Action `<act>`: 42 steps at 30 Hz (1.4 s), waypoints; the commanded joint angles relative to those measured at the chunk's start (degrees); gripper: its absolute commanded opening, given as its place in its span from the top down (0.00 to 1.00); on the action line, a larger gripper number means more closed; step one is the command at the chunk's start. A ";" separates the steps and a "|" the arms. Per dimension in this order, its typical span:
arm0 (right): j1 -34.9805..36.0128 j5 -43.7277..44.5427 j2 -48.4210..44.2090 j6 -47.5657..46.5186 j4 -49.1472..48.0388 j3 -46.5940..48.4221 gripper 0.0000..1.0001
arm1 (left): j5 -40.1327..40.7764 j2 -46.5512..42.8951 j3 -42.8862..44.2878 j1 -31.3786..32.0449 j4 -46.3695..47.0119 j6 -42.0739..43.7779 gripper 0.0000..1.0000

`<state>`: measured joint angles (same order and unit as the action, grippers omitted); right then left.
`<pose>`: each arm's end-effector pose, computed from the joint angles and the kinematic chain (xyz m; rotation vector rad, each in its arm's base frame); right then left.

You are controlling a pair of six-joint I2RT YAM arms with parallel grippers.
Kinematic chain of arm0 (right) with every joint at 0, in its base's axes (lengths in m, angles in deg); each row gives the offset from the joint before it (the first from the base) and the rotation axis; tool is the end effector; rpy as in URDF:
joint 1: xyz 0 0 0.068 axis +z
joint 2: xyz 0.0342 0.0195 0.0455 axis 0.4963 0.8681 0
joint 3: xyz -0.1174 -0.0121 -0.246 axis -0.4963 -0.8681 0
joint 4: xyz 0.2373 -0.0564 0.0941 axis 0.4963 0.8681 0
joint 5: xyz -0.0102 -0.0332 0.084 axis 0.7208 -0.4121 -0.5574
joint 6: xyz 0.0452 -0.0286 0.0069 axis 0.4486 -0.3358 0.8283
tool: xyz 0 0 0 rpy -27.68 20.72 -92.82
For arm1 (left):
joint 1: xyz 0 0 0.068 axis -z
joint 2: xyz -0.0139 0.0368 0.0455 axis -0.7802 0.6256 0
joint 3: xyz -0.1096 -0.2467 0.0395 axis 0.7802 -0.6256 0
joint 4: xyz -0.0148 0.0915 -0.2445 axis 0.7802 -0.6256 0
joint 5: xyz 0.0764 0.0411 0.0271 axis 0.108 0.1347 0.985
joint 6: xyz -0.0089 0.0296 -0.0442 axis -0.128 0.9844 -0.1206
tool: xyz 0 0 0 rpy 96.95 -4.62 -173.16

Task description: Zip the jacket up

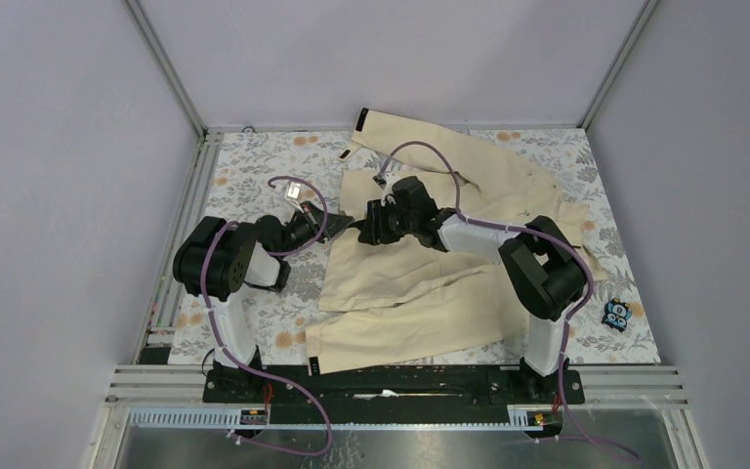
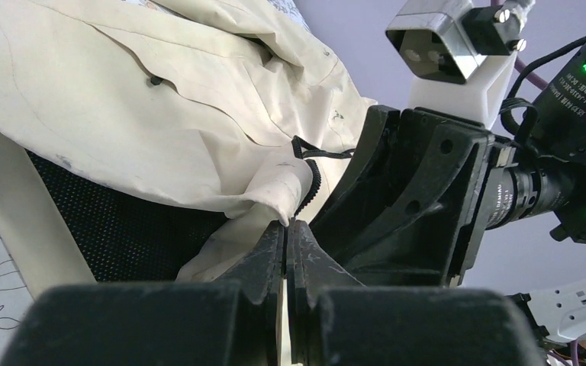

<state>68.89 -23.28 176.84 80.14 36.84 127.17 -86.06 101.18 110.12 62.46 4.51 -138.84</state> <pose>0.3169 0.2731 0.1925 -0.5184 2.1727 0.9849 0.2993 -0.0828 0.1362 0.0375 1.6976 -1.3695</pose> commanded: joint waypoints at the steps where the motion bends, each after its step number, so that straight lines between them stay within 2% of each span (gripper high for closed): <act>1: 1.16 2.56 0.98 0.05 1.36 2.74 0.61 | -1.19 -0.94 -0.03 -0.22 4.30 0.09 1.00; 4: 1.30 5.18 0.70 0.05 2.01 3.00 0.67 | -0.84 -1.13 -0.35 -0.28 4.43 0.22 1.00; 6: 1.29 7.64 0.07 0.59 3.04 3.27 0.77 | -1.88 -1.71 -0.22 -0.22 4.49 0.54 1.00; 8: 1.33 9.68 -0.69 0.92 6.18 4.29 0.82 | -0.93 -3.06 -0.80 -0.19 2.58 1.88 1.00; 11: 1.31 12.96 -1.01 0.57 15.42 7.58 0.84 | 1.92 -6.20 -1.83 -0.20 -2.42 5.23 1.00; 13: 1.34 15.58 -0.29 -1.36 22.59 11.11 0.89 | 4.34 -8.79 -3.14 -0.19 -5.11 7.39 1.00; 15: 1.32 17.45 0.63 -2.76 27.91 14.15 1.00 | 6.99 -11.74 -3.59 0.02 -10.64 10.56 1.00; 17: 1.30 18.83 1.46 -3.69 32.34 16.59 1.00 | 10.05 -15.14 -2.95 0.38 -18.40 14.63 1.00; 21: 0.95 18.25 2.44 -2.49 36.54 20.17 1.00 | 15.40 -19.60 -3.03 1.81 -25.92 18.97 1.00; 23: -1.00 13.60 1.39 0.30 36.00 19.47 1.00 | 17.74 -20.81 -3.37 2.30 -27.63 19.90 1.00; 26: -3.79 6.94 -2.23 4.08 31.05 13.60 1.00 | 20.26 -21.43 -4.20 2.33 -27.10 19.79 1.00; 31: -4.16 -0.12 -6.18 7.10 24.61 6.79 1.00 | 19.62 -21.01 -4.30 2.30 -26.17 20.11 1.00; 35: -1.32 1.95 -7.01 6.52 22.10 4.14 1.00 | 18.49 -19.83 -3.28 2.35 -26.40 20.20 1.00; 37: -1.24 0.24 -7.43 8.17 18.43 2.39 1.00 | 18.35 -19.43 -2.07 2.61 -28.06 20.68 1.00; 42: -0.22 1.07 -5.87 8.07 19.63 5.14 1.00 | 23.11 -16.84 3.95 5.14 -37.89 23.86 1.00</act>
<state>68.59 -24.05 173.08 87.86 52.78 131.08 -73.79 82.07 109.00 68.25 -27.21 -120.66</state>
